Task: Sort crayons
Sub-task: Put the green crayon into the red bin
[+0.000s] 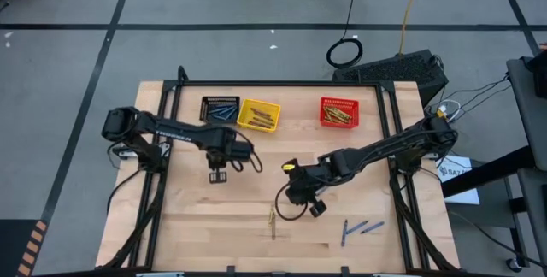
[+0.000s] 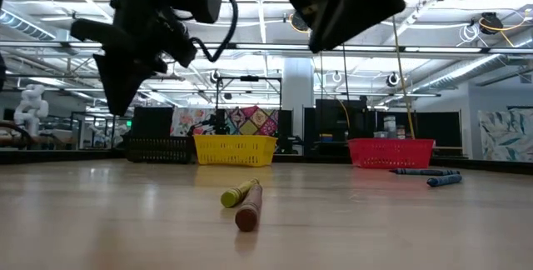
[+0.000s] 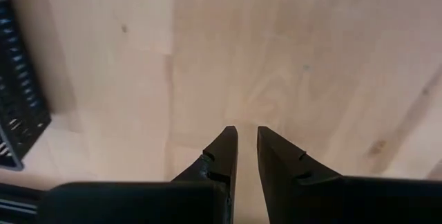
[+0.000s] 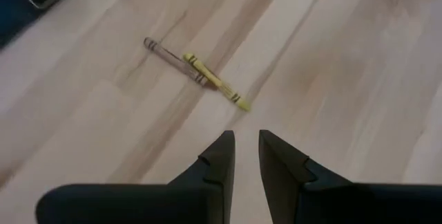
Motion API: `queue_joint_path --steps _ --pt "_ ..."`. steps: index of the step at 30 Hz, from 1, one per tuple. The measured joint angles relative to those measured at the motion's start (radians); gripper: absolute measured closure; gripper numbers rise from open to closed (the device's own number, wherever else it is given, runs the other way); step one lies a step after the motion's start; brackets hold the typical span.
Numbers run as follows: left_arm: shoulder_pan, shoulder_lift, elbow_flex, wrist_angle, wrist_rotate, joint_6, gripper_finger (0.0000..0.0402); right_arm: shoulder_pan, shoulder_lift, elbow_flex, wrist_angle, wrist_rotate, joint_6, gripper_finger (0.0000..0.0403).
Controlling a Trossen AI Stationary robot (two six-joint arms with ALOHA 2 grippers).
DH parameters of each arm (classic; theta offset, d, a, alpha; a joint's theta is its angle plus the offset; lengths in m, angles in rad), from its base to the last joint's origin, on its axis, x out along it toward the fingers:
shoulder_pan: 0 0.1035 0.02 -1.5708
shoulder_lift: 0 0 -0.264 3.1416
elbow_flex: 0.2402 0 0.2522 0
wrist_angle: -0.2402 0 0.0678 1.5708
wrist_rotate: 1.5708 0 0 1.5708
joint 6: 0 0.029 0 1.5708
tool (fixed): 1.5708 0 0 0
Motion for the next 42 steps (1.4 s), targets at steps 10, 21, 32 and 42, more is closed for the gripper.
queue_joint_path --steps 10,21,32,42 --pt "-0.141 -0.001 0.000 -0.042 0.000 -0.105 0.0352 0.000 0.023 -0.001 0.051 0.110 0.178 0.0348" --pt "-0.203 -0.001 0.000 -0.049 -0.001 -0.156 0.0352 0.001 0.052 -0.001 0.055 0.207 0.133 0.0293" --pt "-0.240 -0.001 0.000 -0.055 -0.001 -0.207 0.0352 0.001 0.137 -0.001 0.171 0.011 -0.353 0.0277" --pt "-0.251 0.000 0.000 -0.060 0.000 -0.208 0.0352 0.006 0.197 -0.001 0.288 -0.005 -0.423 0.0284"
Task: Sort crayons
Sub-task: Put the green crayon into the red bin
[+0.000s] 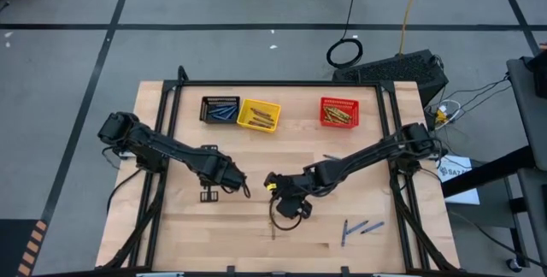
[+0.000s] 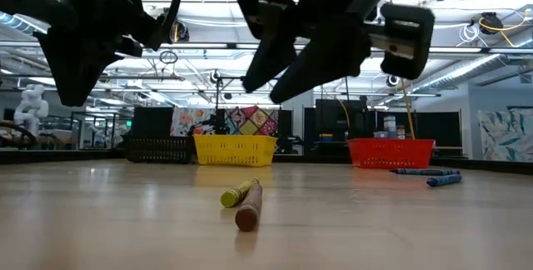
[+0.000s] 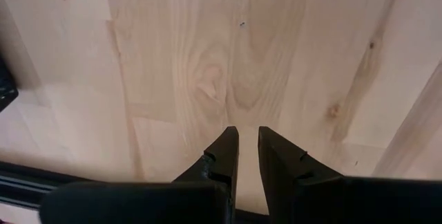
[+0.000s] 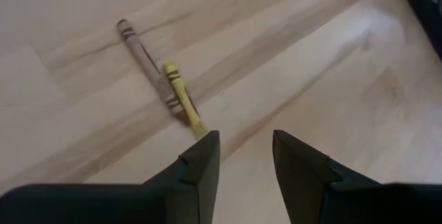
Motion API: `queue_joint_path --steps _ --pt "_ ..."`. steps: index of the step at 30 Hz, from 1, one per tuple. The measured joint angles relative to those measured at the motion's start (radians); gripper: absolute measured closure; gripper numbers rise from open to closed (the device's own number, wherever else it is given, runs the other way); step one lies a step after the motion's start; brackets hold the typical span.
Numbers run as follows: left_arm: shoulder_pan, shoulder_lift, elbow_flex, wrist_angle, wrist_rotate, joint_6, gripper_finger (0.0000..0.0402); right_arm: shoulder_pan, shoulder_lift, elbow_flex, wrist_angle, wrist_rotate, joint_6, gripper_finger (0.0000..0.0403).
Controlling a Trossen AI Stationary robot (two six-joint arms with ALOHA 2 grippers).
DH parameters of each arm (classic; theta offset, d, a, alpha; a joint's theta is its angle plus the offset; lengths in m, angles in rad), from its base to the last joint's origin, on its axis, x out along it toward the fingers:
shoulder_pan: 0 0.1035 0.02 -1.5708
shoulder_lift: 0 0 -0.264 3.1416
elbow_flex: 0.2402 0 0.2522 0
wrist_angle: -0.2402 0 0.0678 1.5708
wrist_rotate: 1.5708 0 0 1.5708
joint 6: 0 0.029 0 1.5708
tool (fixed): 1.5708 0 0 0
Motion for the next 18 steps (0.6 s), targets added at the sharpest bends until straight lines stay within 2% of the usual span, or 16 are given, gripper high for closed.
queue_joint_path --steps 9,13,18 --pt "0.000 0.000 0.000 0.002 0.000 -0.001 0.0352 0.000 0.037 0.000 0.033 -0.004 -0.041 0.0284" --pt "0.000 0.000 0.000 0.003 0.000 -0.001 0.0352 0.000 0.037 0.000 0.046 -0.055 -0.050 0.0284" --pt "0.000 0.000 0.000 0.017 0.000 0.000 0.0352 0.000 0.037 0.000 0.055 -0.058 -0.060 0.0284"
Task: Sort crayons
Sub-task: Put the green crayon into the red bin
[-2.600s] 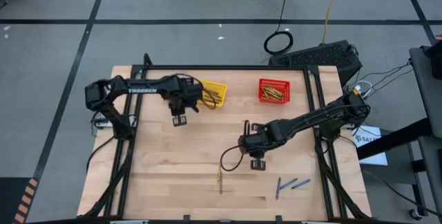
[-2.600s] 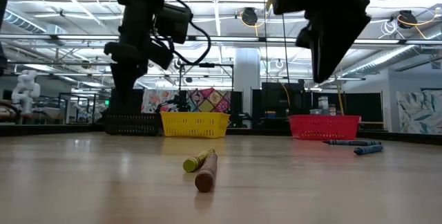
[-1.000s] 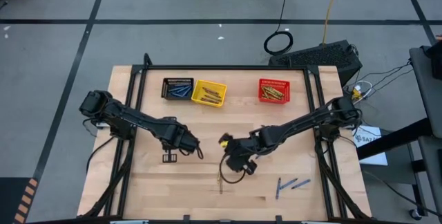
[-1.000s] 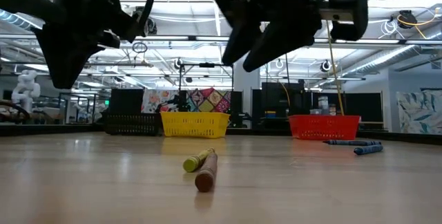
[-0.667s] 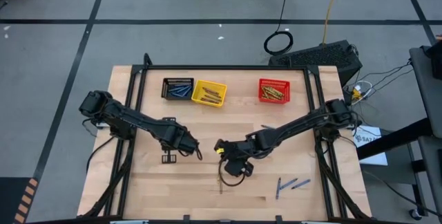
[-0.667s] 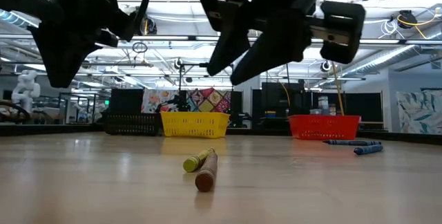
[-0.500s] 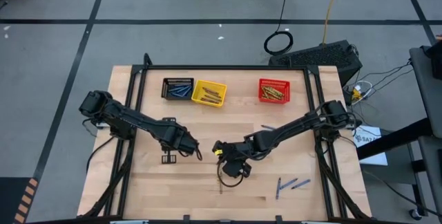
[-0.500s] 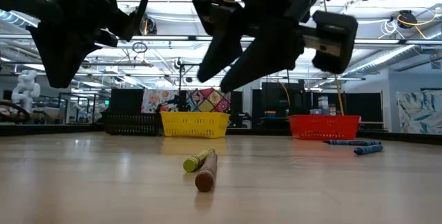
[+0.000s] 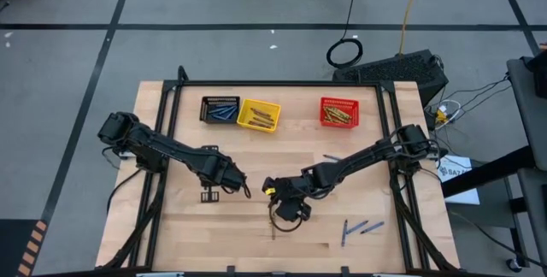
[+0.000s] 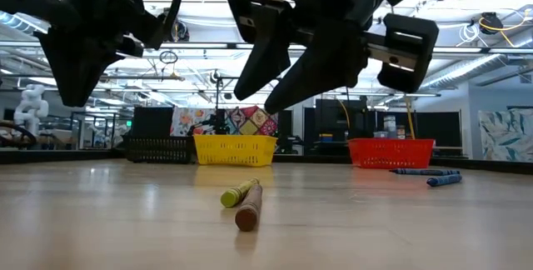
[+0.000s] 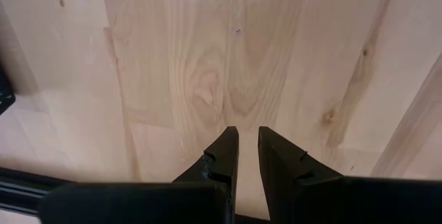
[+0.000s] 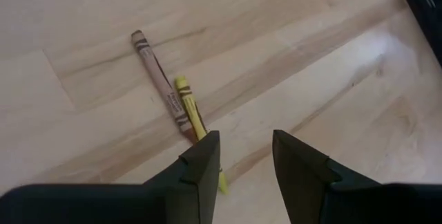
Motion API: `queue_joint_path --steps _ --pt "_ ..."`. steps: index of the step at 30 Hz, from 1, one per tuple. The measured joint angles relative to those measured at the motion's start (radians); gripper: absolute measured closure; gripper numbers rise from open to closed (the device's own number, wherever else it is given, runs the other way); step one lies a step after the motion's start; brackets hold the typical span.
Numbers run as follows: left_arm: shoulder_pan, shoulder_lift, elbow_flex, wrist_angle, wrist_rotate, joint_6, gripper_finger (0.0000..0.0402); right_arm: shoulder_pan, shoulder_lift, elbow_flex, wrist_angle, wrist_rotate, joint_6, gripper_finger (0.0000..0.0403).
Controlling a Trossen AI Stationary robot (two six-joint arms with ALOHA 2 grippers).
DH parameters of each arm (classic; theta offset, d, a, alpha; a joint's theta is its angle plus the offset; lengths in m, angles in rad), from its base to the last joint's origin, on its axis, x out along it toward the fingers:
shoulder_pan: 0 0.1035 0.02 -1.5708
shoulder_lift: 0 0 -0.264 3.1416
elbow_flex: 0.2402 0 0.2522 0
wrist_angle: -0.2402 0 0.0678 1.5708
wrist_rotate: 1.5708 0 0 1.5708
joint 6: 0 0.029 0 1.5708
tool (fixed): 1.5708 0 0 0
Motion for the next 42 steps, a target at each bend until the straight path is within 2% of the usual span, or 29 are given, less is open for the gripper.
queue_joint_path --steps 12,20,42 --pt "0.000 0.000 0.000 0.004 0.000 0.001 0.0352 -0.006 0.061 0.000 0.067 0.005 -0.029 0.0284" --pt "0.001 0.000 0.000 0.005 0.000 0.001 0.0352 -0.012 0.064 0.000 0.057 -0.023 -0.026 0.0284" --pt "0.001 0.000 0.000 0.030 0.000 0.002 0.0352 -0.045 0.131 0.000 0.055 -0.018 -0.015 0.0284"
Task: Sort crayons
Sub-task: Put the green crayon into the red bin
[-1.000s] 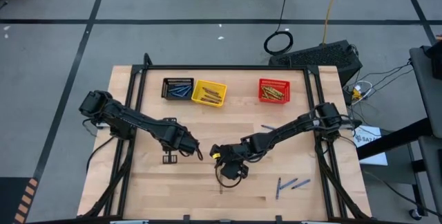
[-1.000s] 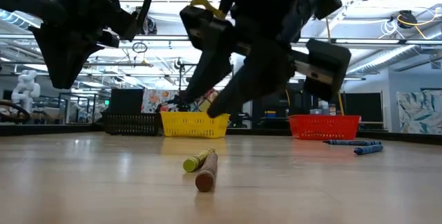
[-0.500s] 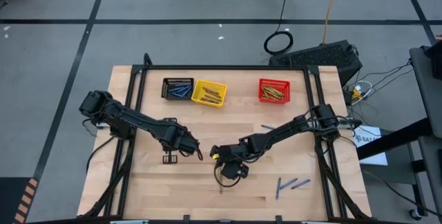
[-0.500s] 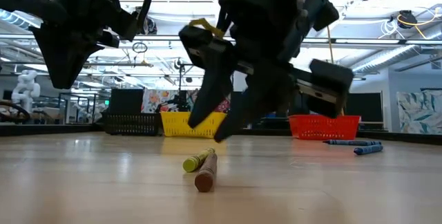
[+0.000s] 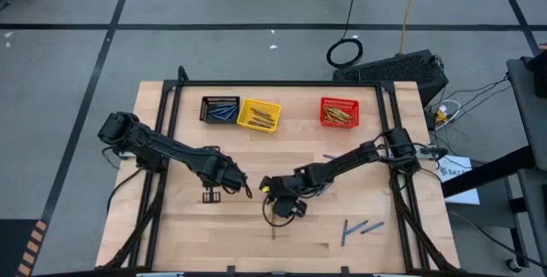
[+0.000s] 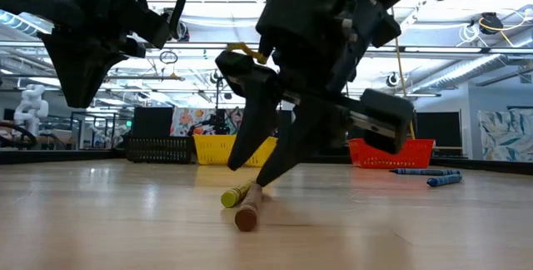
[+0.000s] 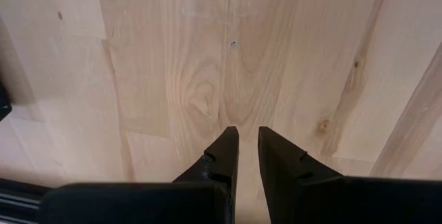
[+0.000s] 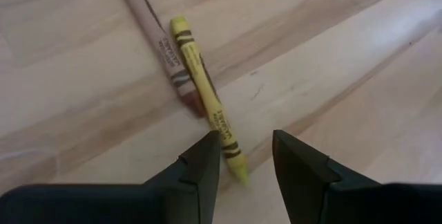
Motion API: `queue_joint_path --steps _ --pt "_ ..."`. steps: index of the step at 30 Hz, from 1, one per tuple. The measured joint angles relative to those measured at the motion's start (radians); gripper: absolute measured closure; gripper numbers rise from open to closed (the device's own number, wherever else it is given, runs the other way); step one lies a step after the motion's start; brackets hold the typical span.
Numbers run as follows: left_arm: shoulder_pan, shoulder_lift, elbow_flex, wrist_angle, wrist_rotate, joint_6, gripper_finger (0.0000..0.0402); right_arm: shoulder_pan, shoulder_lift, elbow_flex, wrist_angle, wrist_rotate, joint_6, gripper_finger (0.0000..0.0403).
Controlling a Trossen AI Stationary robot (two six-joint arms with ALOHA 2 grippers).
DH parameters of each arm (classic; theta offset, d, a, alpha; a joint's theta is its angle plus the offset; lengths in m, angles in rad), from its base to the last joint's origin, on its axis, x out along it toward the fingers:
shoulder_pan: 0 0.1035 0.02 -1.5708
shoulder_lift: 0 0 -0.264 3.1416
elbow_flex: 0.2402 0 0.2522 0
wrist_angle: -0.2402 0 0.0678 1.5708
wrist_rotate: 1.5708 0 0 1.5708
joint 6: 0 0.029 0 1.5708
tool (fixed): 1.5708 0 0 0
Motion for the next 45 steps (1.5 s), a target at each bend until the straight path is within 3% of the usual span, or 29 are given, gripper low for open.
queue_joint_path --steps 11,24,30,36,45 --pt "0.000 0.000 0.000 -0.001 0.000 0.004 0.0352 -0.001 0.008 0.000 -0.010 -0.003 0.005 0.0290" --pt "0.000 0.000 0.000 -0.001 -0.004 0.006 0.0352 -0.002 0.008 0.001 -0.049 -0.006 0.008 0.0385" --pt "0.000 0.000 0.000 -0.001 -0.004 0.006 0.0352 -0.010 0.008 0.002 -0.078 -0.002 0.036 0.0400" --pt "0.000 0.000 0.000 -0.001 -0.004 0.006 0.0352 -0.016 0.005 0.003 -0.124 0.069 0.133 0.0402" --pt "0.000 0.000 0.000 -0.001 -0.004 0.008 0.0352 -0.021 0.005 0.003 -0.134 0.076 0.329 0.0402"
